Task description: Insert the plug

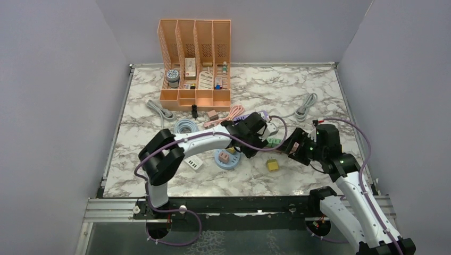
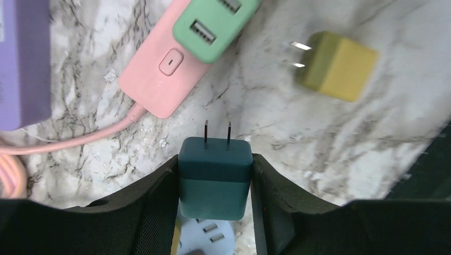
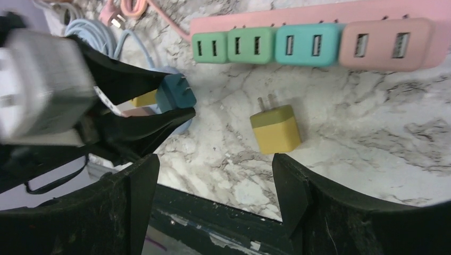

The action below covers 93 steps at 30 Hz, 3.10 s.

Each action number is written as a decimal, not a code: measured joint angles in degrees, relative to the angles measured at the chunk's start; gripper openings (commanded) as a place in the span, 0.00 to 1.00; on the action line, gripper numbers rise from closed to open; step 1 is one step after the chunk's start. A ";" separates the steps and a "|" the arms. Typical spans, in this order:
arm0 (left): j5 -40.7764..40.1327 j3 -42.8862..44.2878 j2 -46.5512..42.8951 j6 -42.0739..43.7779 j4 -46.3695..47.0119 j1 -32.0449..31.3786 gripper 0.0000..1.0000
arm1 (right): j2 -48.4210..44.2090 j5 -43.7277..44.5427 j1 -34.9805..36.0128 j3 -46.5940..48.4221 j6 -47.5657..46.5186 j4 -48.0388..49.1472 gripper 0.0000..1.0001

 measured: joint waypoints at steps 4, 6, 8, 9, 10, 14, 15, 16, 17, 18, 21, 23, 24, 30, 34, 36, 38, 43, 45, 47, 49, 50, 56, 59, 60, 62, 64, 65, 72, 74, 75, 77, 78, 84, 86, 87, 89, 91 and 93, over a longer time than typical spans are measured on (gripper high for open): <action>2.99 -1.88 -8.39 -2.03 2.51 -0.46 0.36 | -0.02 -5.16 0.00 0.00 0.02 0.70 0.75; 4.31 -3.78 -12.90 -3.23 4.66 -0.68 0.36 | -0.11 -9.27 0.00 -0.17 0.04 2.19 0.73; 5.77 -6.36 -17.29 -4.50 7.52 -0.79 0.37 | -0.11 -14.05 0.00 -0.61 0.37 4.76 0.73; 6.36 -7.91 -19.26 -5.14 9.14 -0.79 0.37 | 0.09 -16.39 0.00 -0.63 0.70 5.92 0.72; 7.04 -9.62 -21.03 -5.64 10.78 -0.76 0.37 | 0.35 -18.36 0.00 -0.63 1.01 7.08 0.72; 8.74 -15.54 -25.64 -6.69 15.76 -0.79 0.37 | 1.81 -24.11 0.00 -0.17 2.29 10.78 0.71; 9.22 -16.46 -26.14 -6.80 16.46 -0.79 0.37 | 2.23 -25.31 0.00 -0.04 2.84 11.85 0.71; 9.62 -16.92 -26.36 -6.91 16.96 -0.79 0.37 | 2.67 -26.32 0.00 0.04 3.43 12.90 0.71; 10.01 -17.18 -26.47 -6.95 17.35 -0.76 0.37 | 3.39 -27.56 0.00 0.11 4.07 14.10 0.70; 10.45 -17.27 -26.47 -7.08 17.79 -0.76 0.37 | 4.15 -28.68 0.00 0.11 4.59 15.08 0.69; 11.72 -17.27 -26.47 -7.06 19.47 -0.79 0.37 | 7.28 -31.30 0.00 0.28 5.27 16.70 0.66; 12.44 -17.27 -26.47 -6.84 20.35 -0.79 0.37 | 9.60 -32.65 0.00 0.33 5.49 17.25 0.64; 12.59 -17.25 -26.47 -6.78 20.59 -0.79 0.37 | 10.54 -33.16 0.00 0.33 5.51 17.44 0.64; 13.33 -16.70 -25.22 -5.75 20.92 -1.09 0.39 | 14.73 -36.41 0.00 -0.63 5.20 20.00 0.62; 13.51 -16.44 -23.82 -4.81 20.57 -1.55 0.40 | 17.94 -38.01 0.02 -1.51 3.82 21.53 0.57; 13.66 -15.82 -23.12 -4.52 20.06 -1.70 0.41 | 19.96 -38.49 0.04 -1.51 2.36 21.70 0.48; 13.70 -15.41 -22.51 -4.07 19.19 -1.79 0.43 | 21.33 -39.39 0.07 -1.51 1.49 22.05 0.35; 14.14 -14.86 -21.20 -3.48 17.88 -1.92 0.55 | 22.01 -40.68 0.48 -1.84 0.72 23.39 0.09; 14.12 -14.62 -21.18 -3.45 17.73 -1.88 0.63 | 21.77 -40.76 0.44 -2.25 1.31 24.68 0.04; 14.08 -13.97 -21.20 -3.56 17.84 -1.90 0.74 | 20.76 -40.72 0.44 -3.19 2.60 26.43 0.03; 14.01 -13.46 -21.22 -3.74 18.40 -1.92 0.94 | 18.84 -40.54 0.44 -4.42 4.26 28.39 0.03; 13.68 -13.35 -21.29 -3.91 18.91 -1.92 0.99 | 17.75 -40.35 0.44 -4.87 5.14 29.22 0.03; 10.08 -13.35 -23.47 -6.97 19.47 -1.90 0.99 | 12.94 -37.62 0.44 -4.52 9.57 34.34 0.05; 7.56 -13.70 -25.86 -9.16 19.93 -1.90 0.99 | 13.03 -35.54 0.44 -3.21 9.42 34.91 0.13; 5.84 -14.21 -27.17 -10.03 20.24 -1.90 0.99 | 13.14 -35.21 0.44 -2.95 9.20 34.84 0.17; 2.64 -15.13 -29.22 -11.19 20.33 -1.90 0.99 | 13.92 -33.64 0.44 -1.86 7.10 33.42 0.28; -0.87 -16.11 -30.95 -12.61 20.17 -1.90 0.96 | 14.58 -31.54 0.44 -1.40 3.89 31.12 0.39; -2.25 -16.44 -31.39 -13.14 19.91 -1.90 0.95 | 14.71 -30.36 0.44 -1.40 2.27 29.66 0.44; -6.78 -18.88 -30.49 -18.95 17.73 -1.84 0.76 | 12.09 -21.18 0.44 -2.29 -6.67 19.54 0.54; -6.73 -18.97 -28.02 -20.26 17.73 -1.84 0.73 | 10.34 -18.97 0.44 -3.04 -8.04 17.94 0.54; -6.75 -18.97 -26.51 -20.79 17.66 -1.84 0.72 | 9.64 -17.84 0.44 -3.41 -8.98 17.35 0.55; -7.30 -18.93 -23.98 -21.81 17.16 -1.84 0.72 | 9.42 -16.17 0.59 -3.67 -10.36 16.70 0.55; -8.04 -18.93 -23.06 -22.40 16.59 -1.84 0.72 | 9.57 -14.99 0.87 -3.69 -11.37 16.26 0.55; -15.08 -18.86 -22.64 -26.97 14.43 -1.20 0.72 | 12.35 -8.39 4.63 -3.67 -15.41 16.52 0.56; -16.70 -18.86 -23.52 -28.63 14.36 -0.59 0.72 | 15.10 -6.12 7.63 -3.48 -16.09 16.79 0.56; -17.38 -18.86 -24.09 -29.51 14.36 -0.24 0.72 | 17.33 -4.42 9.79 -3.28 -16.35 17.05 0.56; -18.36 -18.86 -25.44 -30.91 14.34 0.39 0.73 | 21.40 -1.49 14.16 -2.56 -16.46 17.40 0.56; -19.02 -18.86 -26.88 -32.13 14.34 1.20 0.73 | 24.94 2.34 18.84 -1.44 -16.52 17.66 0.56; -19.26 -18.86 -28.33 -33.24 14.34 2.16 0.73 | 27.98 5.35 22.32 -0.22 -16.59 18.10 0.56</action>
